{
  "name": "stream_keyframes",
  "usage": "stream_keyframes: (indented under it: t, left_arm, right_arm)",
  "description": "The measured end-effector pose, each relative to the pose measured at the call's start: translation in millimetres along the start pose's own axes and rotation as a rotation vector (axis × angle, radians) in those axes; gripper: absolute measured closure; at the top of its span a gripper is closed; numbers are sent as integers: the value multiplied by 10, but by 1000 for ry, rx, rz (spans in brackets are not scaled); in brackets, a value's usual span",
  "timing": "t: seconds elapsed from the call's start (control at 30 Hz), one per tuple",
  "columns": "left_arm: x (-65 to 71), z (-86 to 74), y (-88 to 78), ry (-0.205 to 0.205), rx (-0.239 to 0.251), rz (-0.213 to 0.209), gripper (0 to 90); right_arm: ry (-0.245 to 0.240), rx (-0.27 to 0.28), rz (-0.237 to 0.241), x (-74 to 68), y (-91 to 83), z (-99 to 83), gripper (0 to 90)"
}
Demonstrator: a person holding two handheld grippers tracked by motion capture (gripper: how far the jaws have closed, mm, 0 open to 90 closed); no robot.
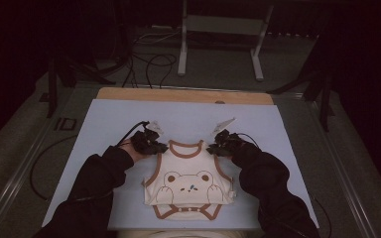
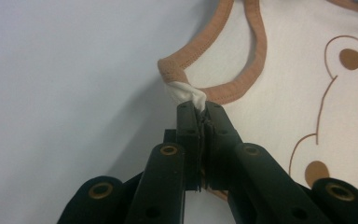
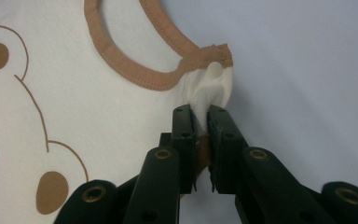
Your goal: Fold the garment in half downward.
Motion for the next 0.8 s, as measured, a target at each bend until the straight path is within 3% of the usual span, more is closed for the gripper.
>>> stream_keyframes:
  t: [0.37,0.53,0.57,0.8]
  left_arm:
    - [-27,82,-101,2,9,6,867]
    - [-49,116,-145,7,20,17,867]
    - [-57,123,-156,7,22,17,867]
    - [-83,192,-241,0,42,25,867]
  right_arm:
    - [-22,14,-13,-21,-96,73,824]
    - [-4,27,-16,-35,-151,117,824]
    - [-28,27,-27,-24,-157,124,824]
    - [-41,45,-41,-21,-236,206,824]
Point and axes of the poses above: each handheld gripper's, and its own axes: y roughly forward along the jaws, z roughly out of its top, x roughly to its right, the point moved 4 cm from there along y, roughly forward along the jaws, and after that the axes turned 13 degrees about z, right-handed, at the moved point
